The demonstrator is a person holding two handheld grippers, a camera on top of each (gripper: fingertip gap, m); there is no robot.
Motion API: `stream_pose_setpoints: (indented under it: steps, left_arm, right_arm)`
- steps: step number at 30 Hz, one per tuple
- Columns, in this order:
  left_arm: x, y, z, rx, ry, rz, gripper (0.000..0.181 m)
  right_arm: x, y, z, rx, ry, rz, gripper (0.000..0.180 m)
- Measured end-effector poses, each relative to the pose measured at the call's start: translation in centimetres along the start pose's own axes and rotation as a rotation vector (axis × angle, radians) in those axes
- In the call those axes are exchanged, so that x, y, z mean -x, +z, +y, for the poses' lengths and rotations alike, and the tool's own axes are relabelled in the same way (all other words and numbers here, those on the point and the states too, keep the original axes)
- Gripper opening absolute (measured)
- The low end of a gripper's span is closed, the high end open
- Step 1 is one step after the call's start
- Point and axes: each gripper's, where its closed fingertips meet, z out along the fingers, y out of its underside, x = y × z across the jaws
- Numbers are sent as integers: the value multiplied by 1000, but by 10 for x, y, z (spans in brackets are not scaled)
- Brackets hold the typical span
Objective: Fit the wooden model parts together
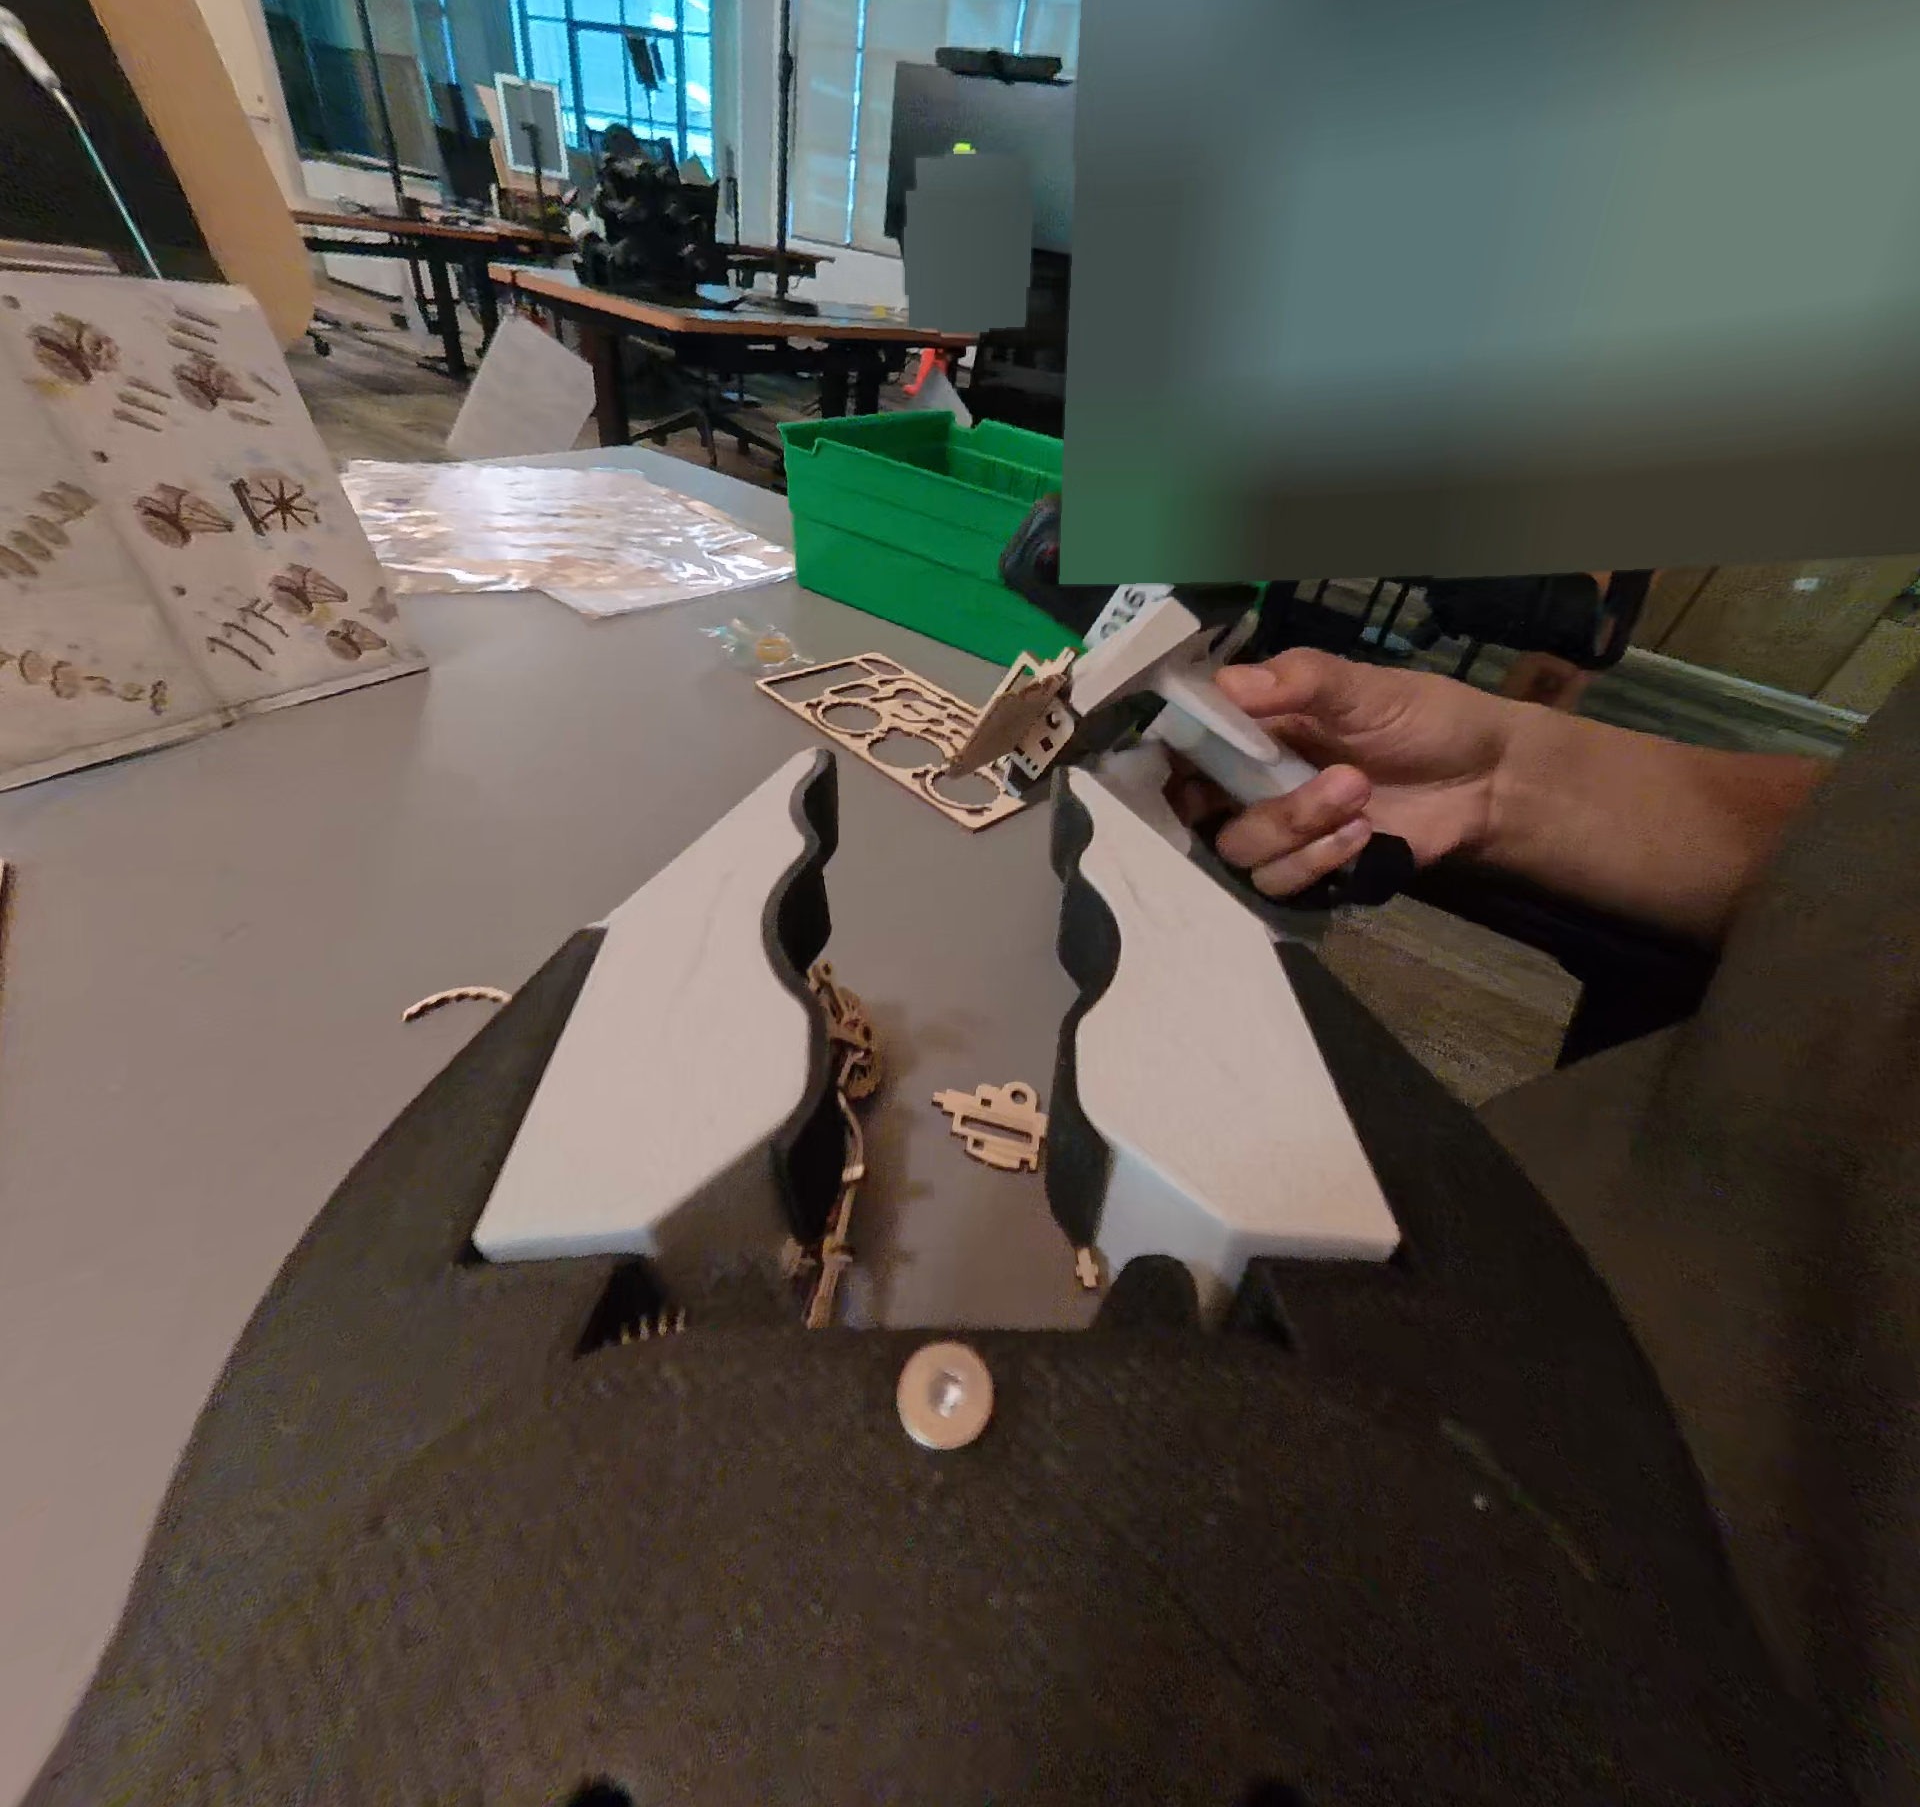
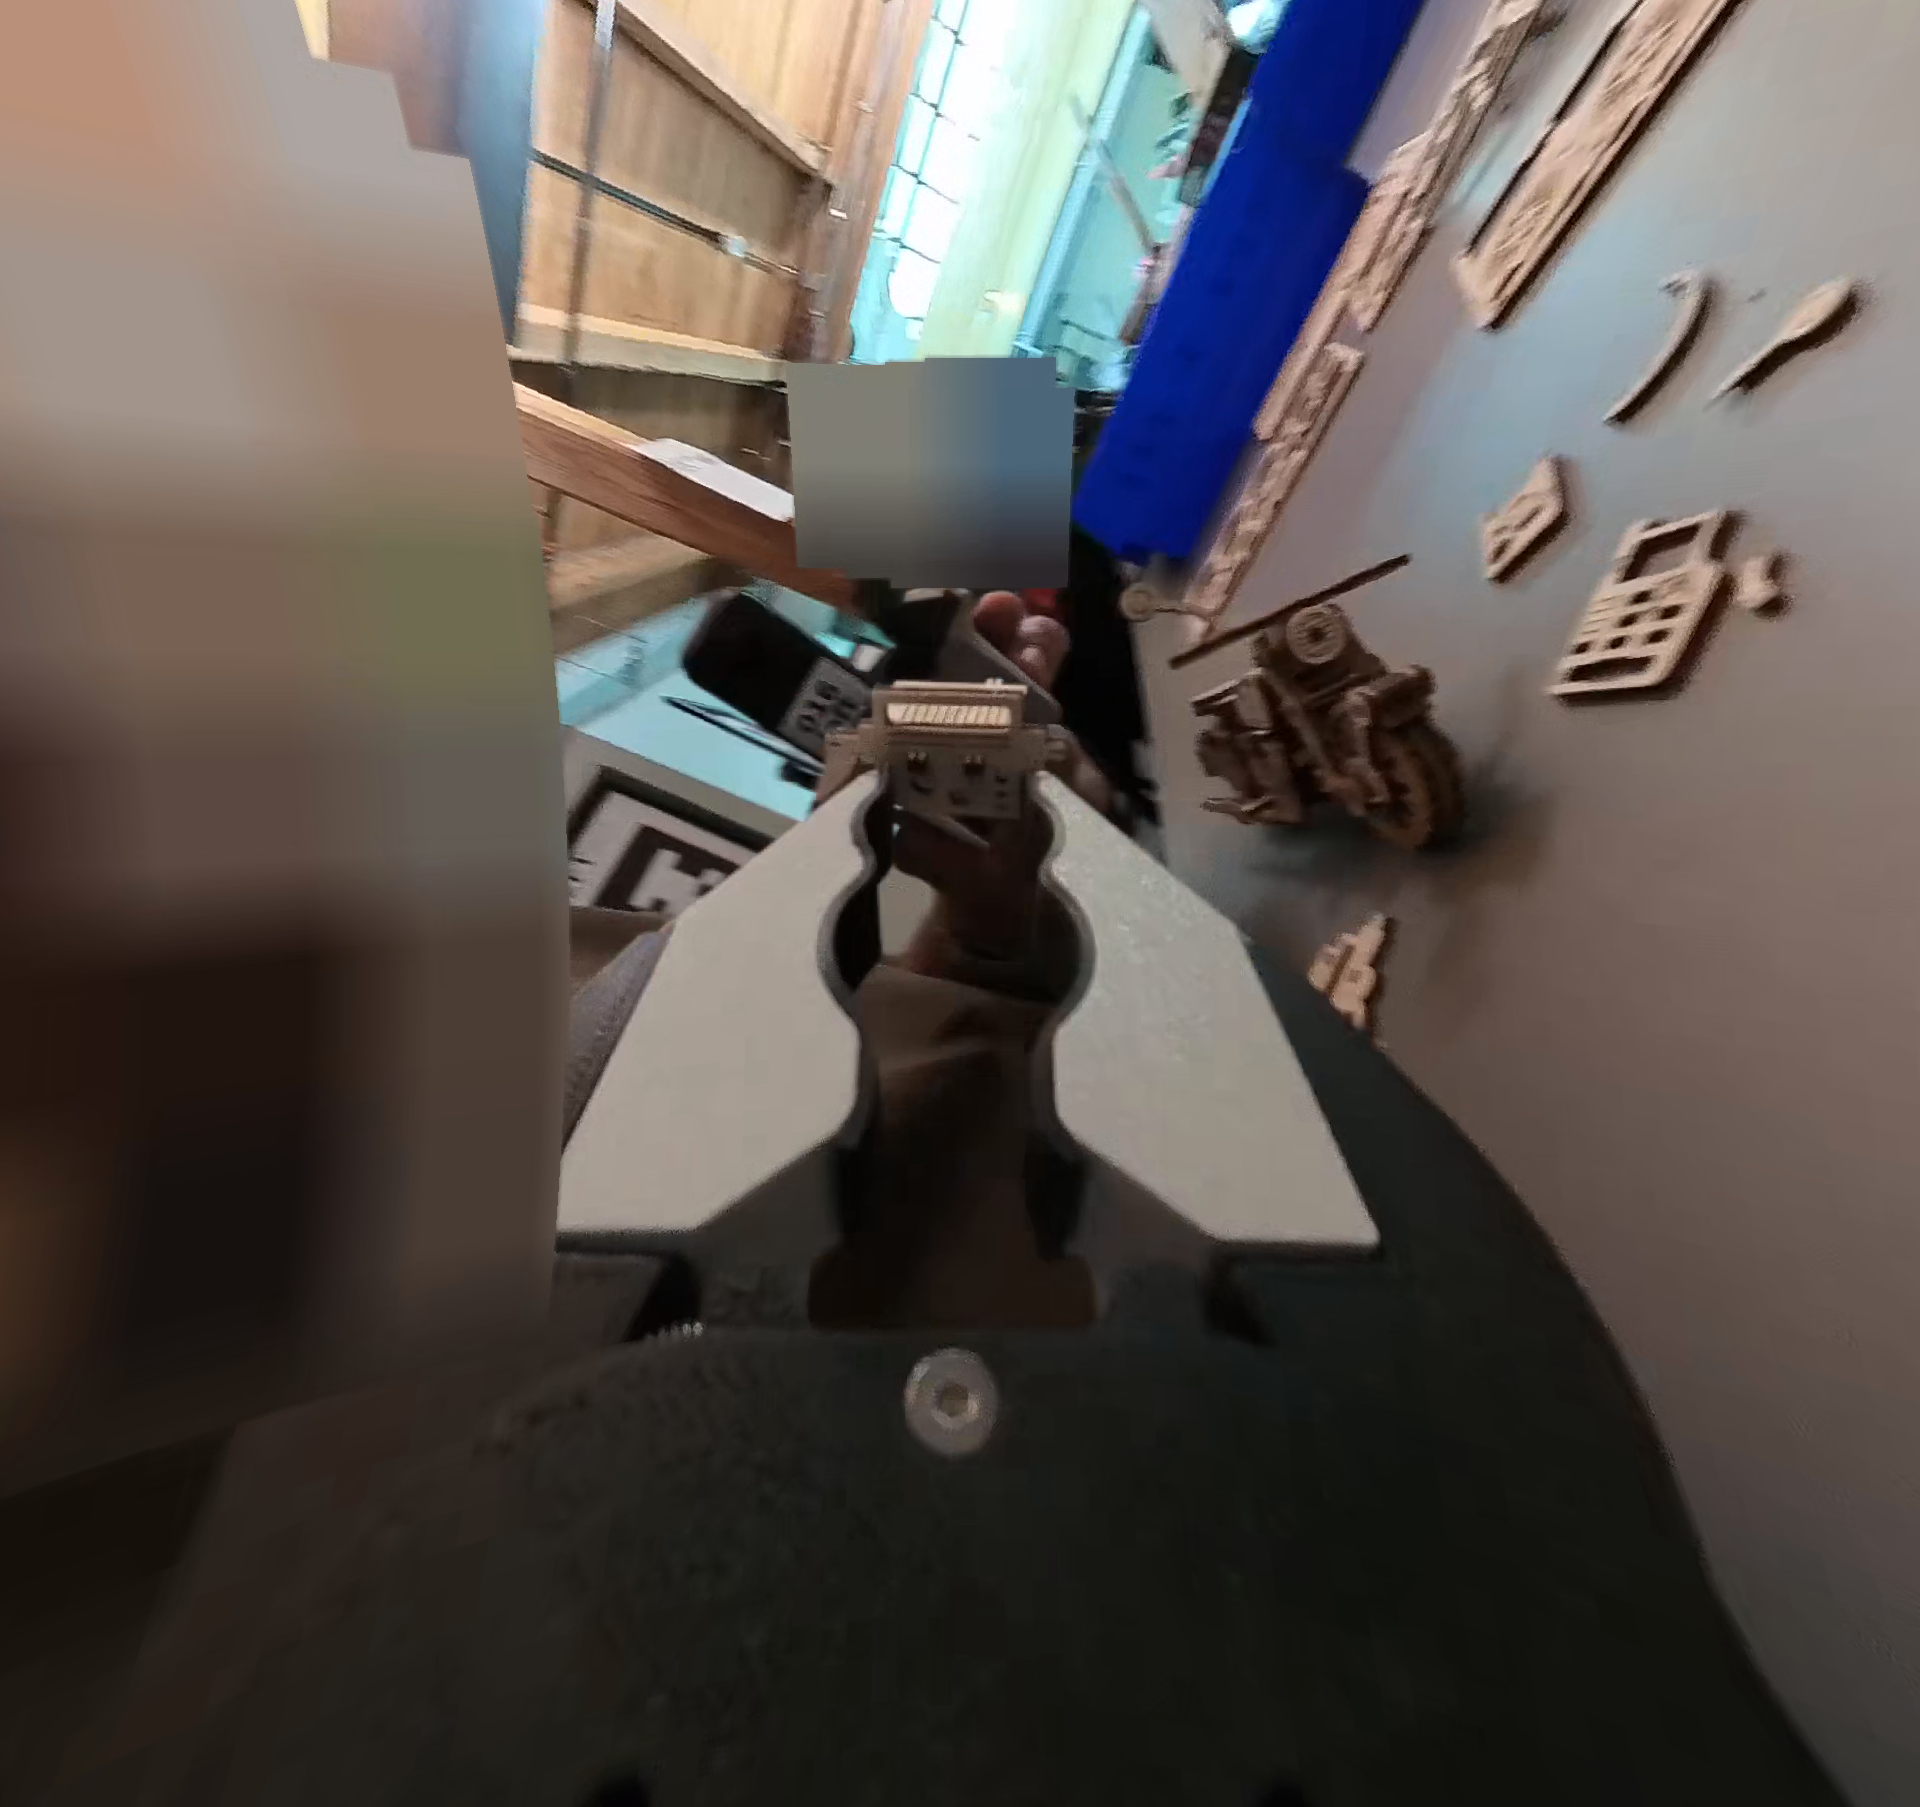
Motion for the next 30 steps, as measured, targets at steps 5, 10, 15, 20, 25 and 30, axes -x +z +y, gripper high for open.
stream_pose_setpoints:
  steps: [5, 10, 15, 20, 25, 30]
  left_arm:
    - [-2, -7, 7, 57, 10, -41, 36]
    - [-13, -8, 30, 133, 52, -56, 34]
    - [-19, -6, 38, 146, 0, -25, 33]
    - [-19, -10, 36, 98, -114, 10, 32]
    - [-22, -14, 35, 77, -172, 39, 32]
    - [-21, -16, 39, 98, -121, 21, 32]
  right_arm:
    - [-20, -16, 13, 53, -212, 247, 23]
    - [-50, -30, 47, 285, -481, 506, 24]
    - [-73, -39, 51, 432, -728, 702, 24]
    - [-81, -44, 57, 507, -777, 762, 24]
    - [-82, -45, 53, 514, -815, 788, 25]
    - [-79, -50, 43, 499, -890, 845, 32]
